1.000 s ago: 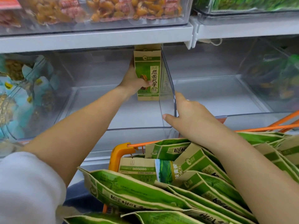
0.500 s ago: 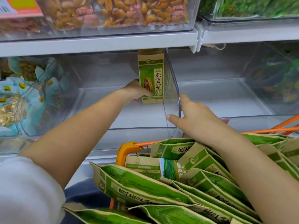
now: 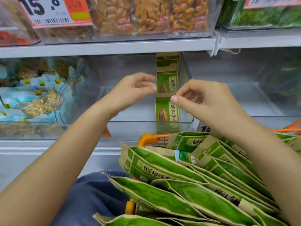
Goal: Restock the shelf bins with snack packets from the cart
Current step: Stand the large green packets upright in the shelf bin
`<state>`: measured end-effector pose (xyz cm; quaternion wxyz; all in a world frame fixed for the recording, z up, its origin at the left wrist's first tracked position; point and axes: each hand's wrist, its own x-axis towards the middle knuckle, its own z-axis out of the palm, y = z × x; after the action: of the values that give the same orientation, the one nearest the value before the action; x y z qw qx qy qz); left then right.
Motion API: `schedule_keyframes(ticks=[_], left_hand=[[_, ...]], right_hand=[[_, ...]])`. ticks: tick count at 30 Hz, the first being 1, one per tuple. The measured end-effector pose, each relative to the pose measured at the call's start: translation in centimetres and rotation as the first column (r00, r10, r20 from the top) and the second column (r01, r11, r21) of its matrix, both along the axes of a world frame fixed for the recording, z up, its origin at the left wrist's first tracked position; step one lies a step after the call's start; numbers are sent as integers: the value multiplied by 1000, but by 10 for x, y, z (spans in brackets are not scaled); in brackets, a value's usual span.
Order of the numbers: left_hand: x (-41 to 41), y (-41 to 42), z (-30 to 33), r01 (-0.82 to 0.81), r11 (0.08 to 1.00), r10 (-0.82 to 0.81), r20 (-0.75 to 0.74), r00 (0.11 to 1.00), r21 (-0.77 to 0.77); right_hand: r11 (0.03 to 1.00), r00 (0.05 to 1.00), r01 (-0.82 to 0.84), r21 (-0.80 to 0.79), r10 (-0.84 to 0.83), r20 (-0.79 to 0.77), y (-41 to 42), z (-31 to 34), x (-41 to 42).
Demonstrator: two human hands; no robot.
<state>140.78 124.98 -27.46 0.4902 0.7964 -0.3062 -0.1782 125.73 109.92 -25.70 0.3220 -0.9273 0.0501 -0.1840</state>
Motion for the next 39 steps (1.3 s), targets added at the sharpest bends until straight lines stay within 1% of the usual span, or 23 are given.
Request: schedule_keyframes(ticks=[2,4,7,9,10,11,12,13,14,15,17,19,21,22,24,26,27,28,30,31,33,35,39], left_hand=[[-19,15,0,84,996,-84,-60,995,-2],[-29,23,-5,86,995,-91,-119,989,-39],[-32,28,-12,53,989,-83,-229,970,-136],[-29,31,-14,10,983,-61,-282,957,-181],[-27,33,-16,-12,978,-54,-310,949,-208],[-26,35,-18,-29,970,-56,-338,939,-241],[-25,37,-19,-42,960,-67,-372,926,-277],[-24,38,-20,-48,950,-88,-408,909,-310],[-23,39,-20,-51,937,-121,-457,881,-346],[-24,39,-19,-53,927,-157,-511,845,-372],[-26,42,-16,-19,918,-240,-591,770,-397],[-31,42,-17,74,930,-276,-552,787,-359],[-36,39,-19,139,939,-283,-477,832,-315],[-38,38,-18,108,942,-254,-465,848,-316],[-37,35,-16,-66,928,-142,-514,846,-366],[-36,34,-11,-254,882,15,-514,858,-397],[-38,32,-9,-297,866,92,-455,886,-403],[-41,29,-7,-305,857,144,-376,916,-416],[-53,21,-2,-230,873,147,-217,965,-431],[-59,16,-1,-176,893,121,-155,980,-414],[-63,10,-2,-123,920,94,-96,991,-373],[-56,10,-3,-126,909,83,-124,989,-397],[-37,9,-15,-102,904,18,-202,979,-414]], right_hand=[[979,946,-195,59,204,-254,19,13,-7],[946,866,-322,-40,277,-416,39,16,-13],[851,862,-416,-321,256,-438,66,3,-21],[836,871,-421,-351,265,-414,71,-4,-22],[874,876,-396,-283,267,-401,69,-4,-21],[927,889,-341,-153,265,-374,66,-2,-20],[966,915,-257,36,256,-312,60,2,-17],[954,950,-156,258,216,-224,53,6,-14],[888,977,-60,456,146,-154,45,9,-11],[803,990,17,595,72,-125,37,11,-7],[667,989,117,736,-13,-146,28,13,-1],[607,982,165,777,-29,-186,26,10,4],[620,979,179,764,-35,-201,28,7,6],[640,979,187,746,-58,-196,28,6,7],[701,974,227,676,-174,-146,25,6,9],[699,962,255,668,-255,-101,23,7,9],[668,970,234,707,-212,-121,25,7,9],[625,981,195,756,-110,-162,29,7,9],[511,966,143,848,115,-232,39,5,12],[456,954,141,879,175,-243,41,3,14],[356,951,184,916,170,-257,40,-2,19],[302,952,233,924,125,-281,32,-7,21],[316,948,262,912,90,-304,24,-12,21]])
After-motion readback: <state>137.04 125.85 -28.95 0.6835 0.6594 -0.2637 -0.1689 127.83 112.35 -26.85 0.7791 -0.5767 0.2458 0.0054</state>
